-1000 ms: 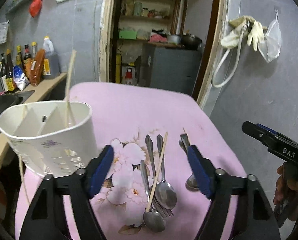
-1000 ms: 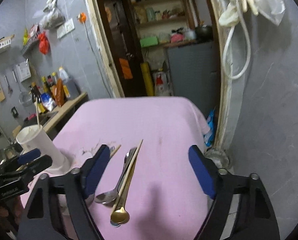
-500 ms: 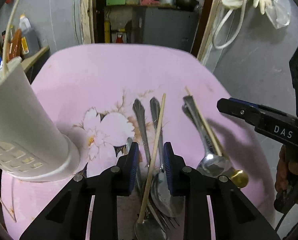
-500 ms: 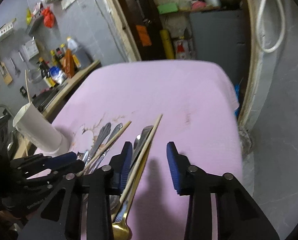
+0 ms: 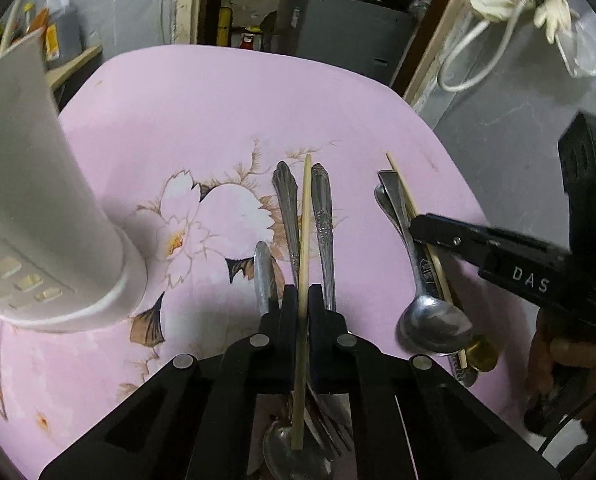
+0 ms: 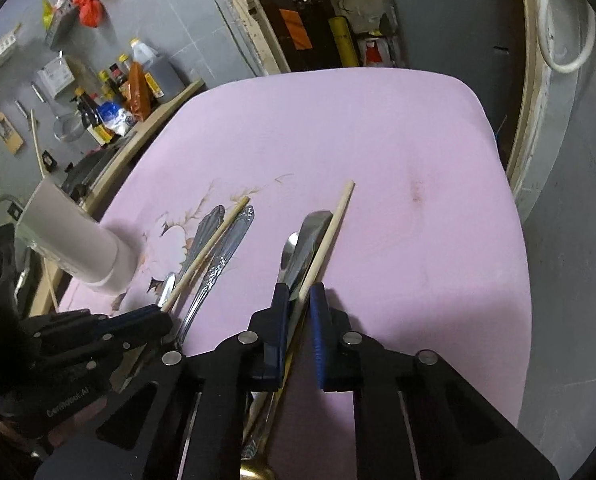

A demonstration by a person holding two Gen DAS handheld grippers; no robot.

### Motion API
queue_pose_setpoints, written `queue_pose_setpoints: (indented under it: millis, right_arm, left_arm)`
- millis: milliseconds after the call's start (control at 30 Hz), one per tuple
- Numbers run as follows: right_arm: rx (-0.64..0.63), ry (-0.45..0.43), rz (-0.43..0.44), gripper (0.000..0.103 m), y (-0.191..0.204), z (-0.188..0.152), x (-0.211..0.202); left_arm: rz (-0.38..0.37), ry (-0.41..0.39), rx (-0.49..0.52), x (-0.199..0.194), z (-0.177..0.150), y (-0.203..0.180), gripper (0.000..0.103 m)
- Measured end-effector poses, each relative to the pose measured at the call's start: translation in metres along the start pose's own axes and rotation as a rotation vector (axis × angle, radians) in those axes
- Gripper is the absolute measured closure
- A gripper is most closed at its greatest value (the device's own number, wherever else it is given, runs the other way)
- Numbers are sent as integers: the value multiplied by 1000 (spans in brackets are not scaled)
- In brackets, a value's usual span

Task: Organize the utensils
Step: 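Grasp another chopstick with the left gripper while the right gripper grasps one too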

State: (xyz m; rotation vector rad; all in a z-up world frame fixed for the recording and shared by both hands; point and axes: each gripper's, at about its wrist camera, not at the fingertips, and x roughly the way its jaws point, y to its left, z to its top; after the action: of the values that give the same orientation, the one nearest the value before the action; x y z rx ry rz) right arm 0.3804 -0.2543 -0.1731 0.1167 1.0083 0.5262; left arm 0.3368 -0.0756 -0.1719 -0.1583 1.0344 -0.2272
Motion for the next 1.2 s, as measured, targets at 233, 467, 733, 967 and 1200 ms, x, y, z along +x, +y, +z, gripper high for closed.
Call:
queue_pose_setpoints:
  millis: [233,467,733,967,1200]
  right_arm:
    - [1,-15,-31,97,-3,-9,-18]
    - [17,-8,-67,97,-6,-15,-23]
    - [36,-4,-76,97,-5,-15,-20]
    - [49,14,-93,97,-6,-9,-15]
    - [77,52,-122,93,-6,8,0]
  left_arm:
    - [-26,-48,-57,-21,-6,3,100]
    - [32,-78,-93,-45,-24,11,100]
    - [67,-71,-131,-55,-45,21,100]
    - [79,-27,-146,-52,-44,32,100]
    - [61,53,-138,-43,-24,38,94]
